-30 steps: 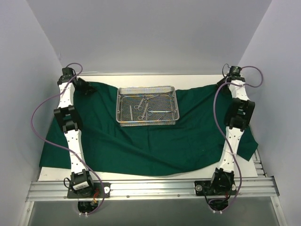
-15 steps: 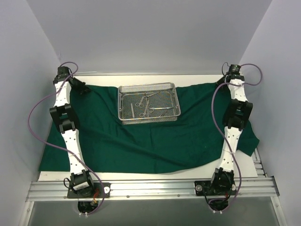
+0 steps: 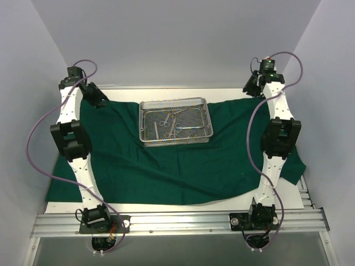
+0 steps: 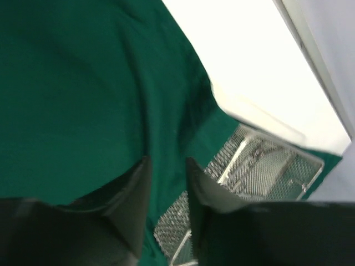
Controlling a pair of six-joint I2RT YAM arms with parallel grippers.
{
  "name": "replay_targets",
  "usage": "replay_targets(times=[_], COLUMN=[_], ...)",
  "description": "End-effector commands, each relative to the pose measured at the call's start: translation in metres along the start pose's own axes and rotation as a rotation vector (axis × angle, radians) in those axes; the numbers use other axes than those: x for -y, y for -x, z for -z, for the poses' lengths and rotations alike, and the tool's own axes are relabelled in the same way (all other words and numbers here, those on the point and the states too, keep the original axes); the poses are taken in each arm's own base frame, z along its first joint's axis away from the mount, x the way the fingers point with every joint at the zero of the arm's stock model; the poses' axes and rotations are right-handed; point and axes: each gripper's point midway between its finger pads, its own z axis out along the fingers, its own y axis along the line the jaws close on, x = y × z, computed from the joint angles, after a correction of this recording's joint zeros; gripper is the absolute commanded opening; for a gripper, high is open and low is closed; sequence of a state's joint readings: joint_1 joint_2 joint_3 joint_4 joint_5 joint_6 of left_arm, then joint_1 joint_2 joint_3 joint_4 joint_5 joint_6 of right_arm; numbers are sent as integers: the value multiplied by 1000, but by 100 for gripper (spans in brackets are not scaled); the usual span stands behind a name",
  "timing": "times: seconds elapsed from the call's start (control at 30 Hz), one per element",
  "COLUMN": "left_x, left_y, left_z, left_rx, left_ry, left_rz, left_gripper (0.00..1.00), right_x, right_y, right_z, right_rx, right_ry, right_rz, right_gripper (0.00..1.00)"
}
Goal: Open and lay out the surgical kit
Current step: Open the surgical kit at the center of the board, then smooth out the surgical kit at the center of the board.
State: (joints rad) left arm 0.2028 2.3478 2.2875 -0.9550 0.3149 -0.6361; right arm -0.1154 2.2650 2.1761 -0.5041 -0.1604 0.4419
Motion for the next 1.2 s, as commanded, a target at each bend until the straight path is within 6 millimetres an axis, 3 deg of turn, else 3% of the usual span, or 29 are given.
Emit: replay_targets(times=[0.0,0.07,0.13,0.23,0.33,0.43,0.5,0.63,0.73,0.77,0.9,0.93,0.97,1.0,1.17], left_x=[32,48,63,63,61,51,53,44,39,28,14,21,13,10,20], left_y=[-39,-61,-75,-83,-89,-89,-106,-110,-115,-119,-121,-114,-117,-117,-108], left_z=[-11,-22,-25,-31,-34,-39,-44,-54,-68,-81,-107,-108,-122,-123,-151], left_rx=[-95,-145,-171,-176,-171,-164,-179,-177,-194,-215,-245,-238,-254,-260,-253], left_ry=[-100,-123,-136,-84,-36,12,56,117,136,161,190,152,166,172,75], left_rz=[-86,-113,-143,-150,-139,-122,-143,-146,-139,-131,-106,-96,-81,-72,-2], left_gripper=[36,31,24,13,2,2,2,2,2,2,2,2,2,2,2], right_x=[-37,-54,-67,-66,-57,-50,-47,-47,-43,-40,-6,2,7,34,99], right_y=[-50,-63,-84,-98,-110,-124,-134,-154,-166,-168,-172,-170,-173,-169,-160], right_z=[-1,-6,-14,-21,-27,-34,-41,-56,-70,-75,-99,-106,-109,-117,-133], right_rx=[-125,-147,-184,-207,-226,-259,-285,-331,-355,-360,-340,-326,-329,-332,-314], right_ry=[79,120,133,111,92,88,93,99,97,87,-22,-35,-55,-98,-234], right_rz=[83,93,102,86,85,100,97,106,87,76,2,-23,-61,-115,-247], right_gripper=[23,21,11,2,0,0,0,0,0,0,0,0,0,0,0])
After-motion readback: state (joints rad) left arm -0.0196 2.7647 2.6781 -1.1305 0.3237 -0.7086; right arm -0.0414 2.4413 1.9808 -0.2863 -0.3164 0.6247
